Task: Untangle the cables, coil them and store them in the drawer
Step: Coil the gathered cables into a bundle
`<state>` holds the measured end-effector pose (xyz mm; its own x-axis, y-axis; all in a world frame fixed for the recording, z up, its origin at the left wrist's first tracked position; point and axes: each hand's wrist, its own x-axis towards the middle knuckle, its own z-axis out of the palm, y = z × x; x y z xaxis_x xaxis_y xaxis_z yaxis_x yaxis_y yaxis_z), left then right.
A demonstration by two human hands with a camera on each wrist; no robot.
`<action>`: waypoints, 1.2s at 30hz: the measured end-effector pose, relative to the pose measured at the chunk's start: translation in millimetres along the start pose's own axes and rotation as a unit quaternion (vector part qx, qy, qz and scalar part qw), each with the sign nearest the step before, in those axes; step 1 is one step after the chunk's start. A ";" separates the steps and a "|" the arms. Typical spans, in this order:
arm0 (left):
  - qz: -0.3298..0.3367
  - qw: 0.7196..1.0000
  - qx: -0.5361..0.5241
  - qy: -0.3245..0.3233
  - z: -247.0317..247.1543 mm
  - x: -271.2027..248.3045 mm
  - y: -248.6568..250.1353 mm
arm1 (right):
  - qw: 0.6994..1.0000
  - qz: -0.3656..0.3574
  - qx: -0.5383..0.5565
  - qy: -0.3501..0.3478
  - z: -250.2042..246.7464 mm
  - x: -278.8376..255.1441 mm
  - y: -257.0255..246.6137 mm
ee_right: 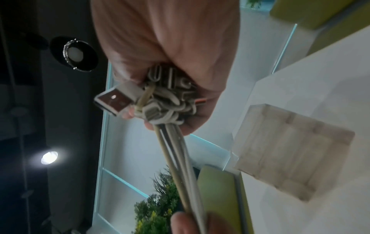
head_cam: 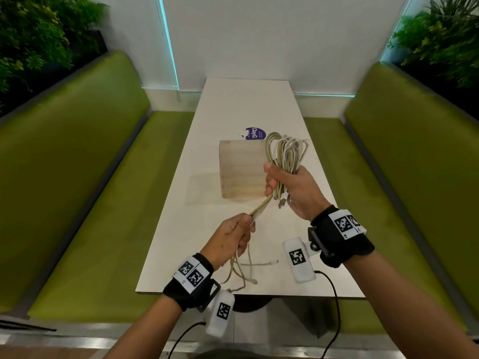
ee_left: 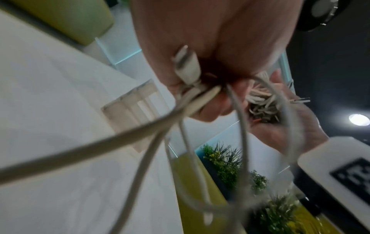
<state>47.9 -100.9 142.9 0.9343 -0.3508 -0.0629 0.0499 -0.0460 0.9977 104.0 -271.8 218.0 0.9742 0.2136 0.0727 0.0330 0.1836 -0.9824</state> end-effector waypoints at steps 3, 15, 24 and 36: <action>-0.004 0.999 -0.017 -0.029 -8.7 1.5 5.6 | 0.999 -0.004 -0.047 -0.009 -3.0 -0.3 -2.2; -0.024 0.998 -0.032 -0.043 -23.5 6.3 21.8 | 0.839 0.072 -0.487 -0.232 -8.4 -1.8 -23.6; -0.017 0.998 -0.029 -0.052 -13.8 6.5 21.6 | 0.823 0.120 -0.476 -0.286 -8.2 0.0 -10.5; -0.207 0.924 -0.190 -0.258 -41.0 17.9 27.9 | 0.573 -0.041 -0.749 -0.329 0.5 -6.1 -9.4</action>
<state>80.4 -70.2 170.7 0.5204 -0.7806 -0.3463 0.5772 0.0227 0.8163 97.6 -274.4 226.9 0.6766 0.6697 -0.3061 0.7081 -0.7058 0.0210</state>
